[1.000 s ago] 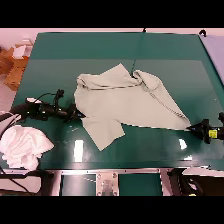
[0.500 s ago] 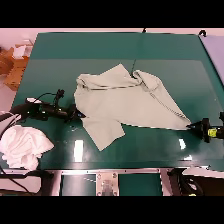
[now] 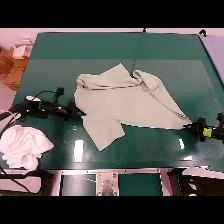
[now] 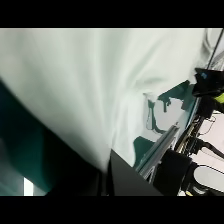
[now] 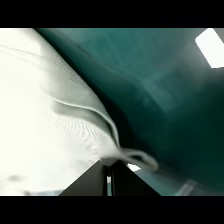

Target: Fold the shirts.

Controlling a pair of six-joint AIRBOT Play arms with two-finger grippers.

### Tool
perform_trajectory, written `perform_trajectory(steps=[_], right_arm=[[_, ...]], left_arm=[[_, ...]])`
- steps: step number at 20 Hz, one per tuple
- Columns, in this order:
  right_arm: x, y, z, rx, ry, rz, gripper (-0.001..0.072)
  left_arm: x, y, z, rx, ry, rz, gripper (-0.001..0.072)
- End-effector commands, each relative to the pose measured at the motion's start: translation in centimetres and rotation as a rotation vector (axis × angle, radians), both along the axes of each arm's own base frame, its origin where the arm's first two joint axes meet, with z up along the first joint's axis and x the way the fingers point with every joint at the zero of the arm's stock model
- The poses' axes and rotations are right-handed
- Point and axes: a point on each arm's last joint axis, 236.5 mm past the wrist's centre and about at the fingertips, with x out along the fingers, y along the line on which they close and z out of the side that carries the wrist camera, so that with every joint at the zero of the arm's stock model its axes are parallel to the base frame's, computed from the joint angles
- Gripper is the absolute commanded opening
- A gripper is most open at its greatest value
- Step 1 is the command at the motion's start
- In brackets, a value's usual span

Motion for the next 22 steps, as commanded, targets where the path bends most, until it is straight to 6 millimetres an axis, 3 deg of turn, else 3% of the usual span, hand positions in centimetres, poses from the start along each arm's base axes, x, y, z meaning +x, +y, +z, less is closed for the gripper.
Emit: perform_trajectory(steps=[1, 2, 4, 6, 8, 9, 11, 12, 14, 17, 19, 22], right_arm=[[4.8, -1.7, 8.1, -0.024, -0.237, -0.054, 0.0015], [6.8, -2.8, 11.9, -0.054, -0.349, -0.090, 0.0015], [10.0, -4.5, 21.8, -0.134, -0.611, -0.139, 0.0014], [11.0, -4.4, 32.9, -0.261, -0.858, -0.124, 0.0014], [10.0, -1.8, 44.2, -0.389, -1.104, -0.075, 0.0014], [8.8, 0.6, 49.8, -0.422, -1.242, -0.040, 0.0014], [5.8, 5.8, 58.8, -0.449, -1.486, 0.043, 0.0014], [4.4, 7.7, 61.7, -0.476, -1.563, 0.080, 0.0014], [2.3, 10.8, 65.8, -0.555, -1.648, 0.123, 0.0014], [-0.1, 14.3, 69.0, -0.658, -1.719, 0.173, 0.0014], [0.1, 14.6, 68.4, -0.720, -1.666, 0.178, 0.0014], [2.9, 12.3, 64.3, -0.826, -1.463, 0.183, 0.0014]], left_arm=[[2.6, -0.7, 6.6, -0.065, -0.162, -0.010, 0.0025], [3.7, -0.6, 10.4, -0.054, -0.265, -0.007, 0.0025], [4.5, -0.2, 22.1, -0.032, -0.551, 0.017, 0.0025], [2.9, 1.1, 33.6, 0.045, -0.823, 0.062, 0.0025], [-0.2, 3.3, 43.9, 0.209, -1.095, 0.151, 0.0026], [-2.2, 4.4, 48.5, 0.293, -1.207, 0.210, 0.0027], [-6.9, 5.7, 55.8, 0.393, -1.401, 0.295, 0.0027], [-9.4, 6.0, 58.5, 0.423, -1.476, 0.332, 0.0027], [-12.3, 6.2, 61.4, 0.432, -1.565, 0.375, 0.0027], [-12.4, 6.0, 60.4, 0.433, -1.513, 0.358, 0.0028], [-11.0, 6.4, 58.6, 0.450, -1.445, 0.350, 0.0027], [-7.9, 7.6, 55.3, 0.498, -1.334, 0.346, 0.0028]])
